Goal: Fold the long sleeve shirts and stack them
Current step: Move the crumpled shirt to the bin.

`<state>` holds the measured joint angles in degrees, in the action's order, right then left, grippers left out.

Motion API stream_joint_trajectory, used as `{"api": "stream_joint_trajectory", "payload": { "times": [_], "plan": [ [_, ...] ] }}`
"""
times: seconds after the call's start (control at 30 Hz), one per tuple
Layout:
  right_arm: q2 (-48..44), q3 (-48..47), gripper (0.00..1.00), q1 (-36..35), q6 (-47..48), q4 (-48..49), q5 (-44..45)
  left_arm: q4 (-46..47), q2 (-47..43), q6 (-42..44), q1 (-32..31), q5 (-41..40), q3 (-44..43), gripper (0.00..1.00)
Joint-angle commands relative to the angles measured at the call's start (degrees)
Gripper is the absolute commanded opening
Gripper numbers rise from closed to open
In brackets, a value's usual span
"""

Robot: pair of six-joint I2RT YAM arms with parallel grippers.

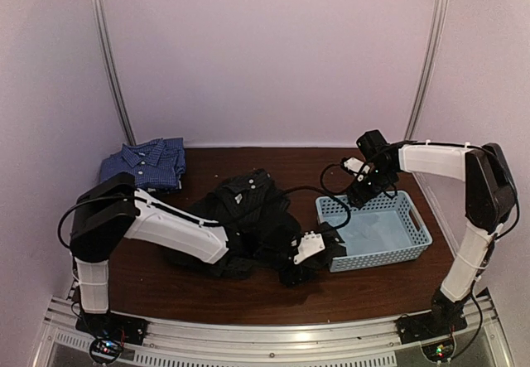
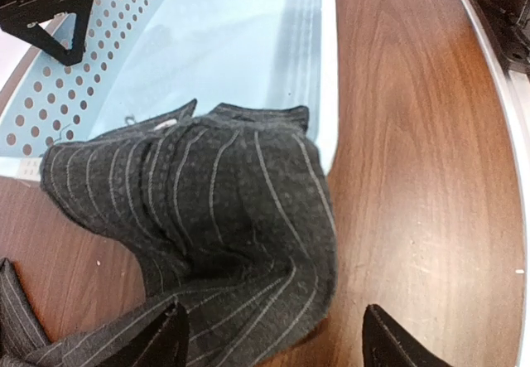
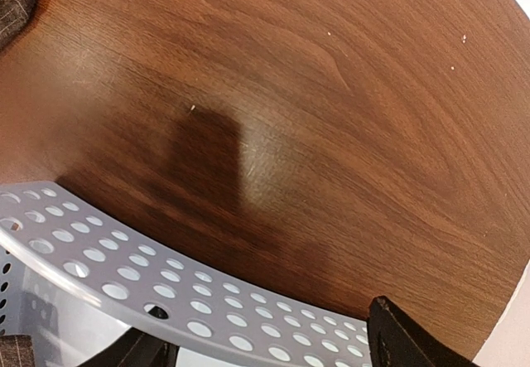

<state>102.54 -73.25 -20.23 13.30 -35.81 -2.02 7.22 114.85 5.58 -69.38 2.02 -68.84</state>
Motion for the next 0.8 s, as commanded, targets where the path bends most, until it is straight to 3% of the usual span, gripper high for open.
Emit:
{"api": "stream_joint_trajectory", "payload": {
  "times": [0.0, 0.07, 0.17, 0.3, 0.43, 0.77],
  "plan": [
    [-0.2, -0.7, 0.78, -0.3, -1.3, -1.0, 0.3, 1.2, 3.2, 3.9, 0.0, -3.7, -4.3, 0.73],
    [-0.4, -0.7, 0.78, -0.3, -1.3, -0.9, 0.0, 1.6, 4.8, 4.1, 0.1, -6.0, -5.5, 0.7],
    [-0.1, -0.6, 0.77, -0.2, -1.3, -1.0, 0.0, 1.8, 6.3, 4.0, 0.0, -8.1, -6.7, 0.56],
    [0.7, -0.4, 0.74, -0.2, -1.3, -1.1, 0.4, 2.9, 5.7, 3.0, 0.0, -9.2, -5.1, 0.23],
    [1.3, -0.5, 0.69, 0.6, -2.6, -1.2, 1.4, 3.5, 1.7, 1.8, 0.2, -9.7, -1.3, 0.01],
    [0.7, 0.5, 0.46, 8.0, -8.8, -0.9, 5.2, 6.6, -12.4, -2.9, 1.8, -11.3, 13.8, 0.0]
  ]
}}
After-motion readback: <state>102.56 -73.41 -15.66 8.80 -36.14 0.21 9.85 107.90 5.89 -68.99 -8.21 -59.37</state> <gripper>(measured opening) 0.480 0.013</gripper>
